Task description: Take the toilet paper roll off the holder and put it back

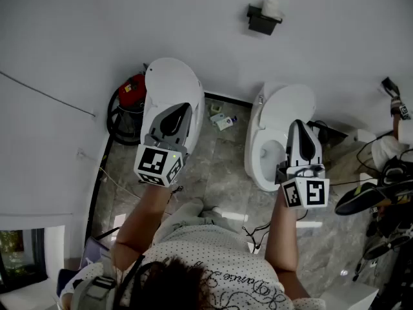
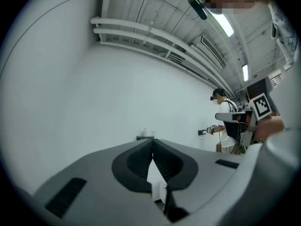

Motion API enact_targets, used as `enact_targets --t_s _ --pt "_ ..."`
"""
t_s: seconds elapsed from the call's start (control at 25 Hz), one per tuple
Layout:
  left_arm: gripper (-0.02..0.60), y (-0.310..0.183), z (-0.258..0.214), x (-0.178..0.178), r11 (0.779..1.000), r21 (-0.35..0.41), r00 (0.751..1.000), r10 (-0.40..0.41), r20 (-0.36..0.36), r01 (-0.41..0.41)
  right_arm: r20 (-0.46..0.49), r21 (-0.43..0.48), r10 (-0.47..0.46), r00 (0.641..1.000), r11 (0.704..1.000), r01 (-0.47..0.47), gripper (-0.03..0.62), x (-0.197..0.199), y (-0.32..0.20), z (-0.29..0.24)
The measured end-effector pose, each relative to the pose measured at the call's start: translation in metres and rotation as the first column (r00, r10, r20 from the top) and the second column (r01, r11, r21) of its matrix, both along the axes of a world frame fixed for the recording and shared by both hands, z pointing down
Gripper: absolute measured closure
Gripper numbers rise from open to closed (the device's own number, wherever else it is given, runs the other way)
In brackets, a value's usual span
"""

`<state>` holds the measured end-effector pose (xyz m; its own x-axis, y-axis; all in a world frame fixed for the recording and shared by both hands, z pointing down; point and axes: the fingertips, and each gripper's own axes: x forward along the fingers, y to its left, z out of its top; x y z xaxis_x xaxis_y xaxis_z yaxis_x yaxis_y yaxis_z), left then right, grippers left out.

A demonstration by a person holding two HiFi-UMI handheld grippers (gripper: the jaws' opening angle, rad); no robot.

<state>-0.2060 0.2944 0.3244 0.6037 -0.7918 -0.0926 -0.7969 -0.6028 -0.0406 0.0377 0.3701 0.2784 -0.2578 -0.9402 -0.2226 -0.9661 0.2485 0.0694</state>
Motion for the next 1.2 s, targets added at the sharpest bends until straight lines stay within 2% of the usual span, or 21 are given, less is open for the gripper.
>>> enact_targets --t_s 0.28,0.6,0.68,0.8,0.88,0.92,1.2 --pt "0.578 -0.007 -0.003 0.0 1.0 0.001 1.0 0.004 0.004 -0.004 -0.011 -0.004 -0.005 1.0 1.0 0.005 0.583 -0.008 -0.008 -0.004" --pt "0.569 -0.011 0.003 -0.001 1.0 -0.017 1.0 0.008 0.014 -0.008 0.029 -0.026 0.009 1.0 1.0 -0.009 0.585 -0.014 -0.014 0.002" --pt "0.514 -0.017 0.004 0.0 0.999 -0.035 1.0 0.012 0.013 -0.011 0.035 -0.034 0.005 0.999 0.999 -0.004 0.585 -0.017 -0.02 0.005" --pt "0.409 -0.027 0.006 -0.003 0.998 -0.057 1.0 0.012 0.007 -0.011 0.046 -0.043 -0.014 0.999 0.999 0.016 0.532 -0.028 -0.029 0.008" --pt "0.357 -0.033 0.007 -0.006 0.998 -0.066 1.0 0.015 0.006 -0.014 0.059 -0.05 -0.026 0.998 0.998 0.029 0.436 -0.036 -0.035 0.011" --pt "0.337 -0.035 0.007 -0.008 0.997 -0.069 1.0 0.016 0.003 -0.016 0.062 -0.055 -0.027 0.998 0.998 0.03 0.411 -0.04 -0.038 0.012" --pt "0.288 -0.061 0.005 -0.024 0.997 -0.073 0.999 0.015 -0.028 -0.017 0.021 -0.076 -0.004 1.0 0.997 0.006 0.345 -0.064 -0.059 0.019"
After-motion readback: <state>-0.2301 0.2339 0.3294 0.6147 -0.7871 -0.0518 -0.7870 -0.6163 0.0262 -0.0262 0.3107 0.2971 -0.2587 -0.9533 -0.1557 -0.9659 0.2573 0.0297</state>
